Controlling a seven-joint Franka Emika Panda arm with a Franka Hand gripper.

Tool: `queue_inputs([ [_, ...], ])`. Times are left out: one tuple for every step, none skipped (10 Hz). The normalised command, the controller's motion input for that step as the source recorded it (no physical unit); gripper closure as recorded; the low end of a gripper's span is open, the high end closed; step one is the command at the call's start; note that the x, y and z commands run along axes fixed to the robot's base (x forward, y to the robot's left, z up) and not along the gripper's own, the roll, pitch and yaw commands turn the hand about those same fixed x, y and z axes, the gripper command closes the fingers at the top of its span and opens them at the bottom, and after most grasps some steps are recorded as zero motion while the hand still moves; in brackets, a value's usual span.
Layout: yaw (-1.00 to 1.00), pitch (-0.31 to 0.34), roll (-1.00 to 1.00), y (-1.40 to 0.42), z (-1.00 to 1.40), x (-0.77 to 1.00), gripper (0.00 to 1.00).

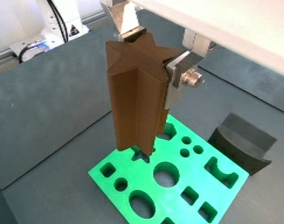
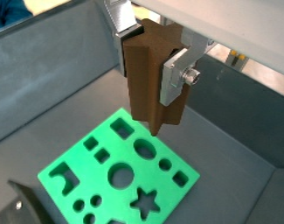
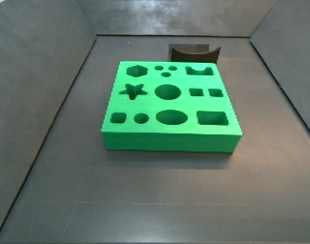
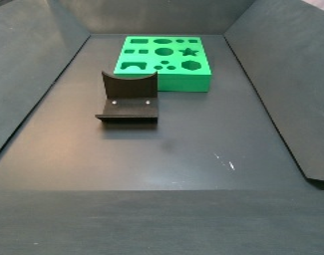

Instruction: Insert the star object.

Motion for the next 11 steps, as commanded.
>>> queue_inputs([
  [0.11, -0.006, 0.02, 0.67, -1.0, 0.0, 1.0],
  [0.11, -0.004, 0.02, 0.67, -1.0, 0.0, 1.0],
  [0.13, -0.006, 0.02, 0.68, -1.0, -0.02, 1.0],
  [0.17, -0.01, 0.02, 0.69, -1.0, -0.08, 1.0],
  [0.4, -0.07, 0.1, 0.31, -1.0, -0.34, 1.0],
  [0.38, -0.067, 0.17, 0.0, -0.99, -0.23, 1.0],
  [0.19, -0.016, 0.2, -0.07, -0.97, -0.07, 1.0],
  [-0.07, -0.016, 0.03, -0.28, -1.0, 0.0, 1.0],
  [-0.13, -0.01, 0.11, -0.23, -1.0, 0.0, 1.0],
  [-0.18, 0.0, 0.08, -0.24, -1.0, 0.11, 1.0],
  [-0.19, 0.071, 0.0, 0.0, -0.92, 0.24, 1.0],
])
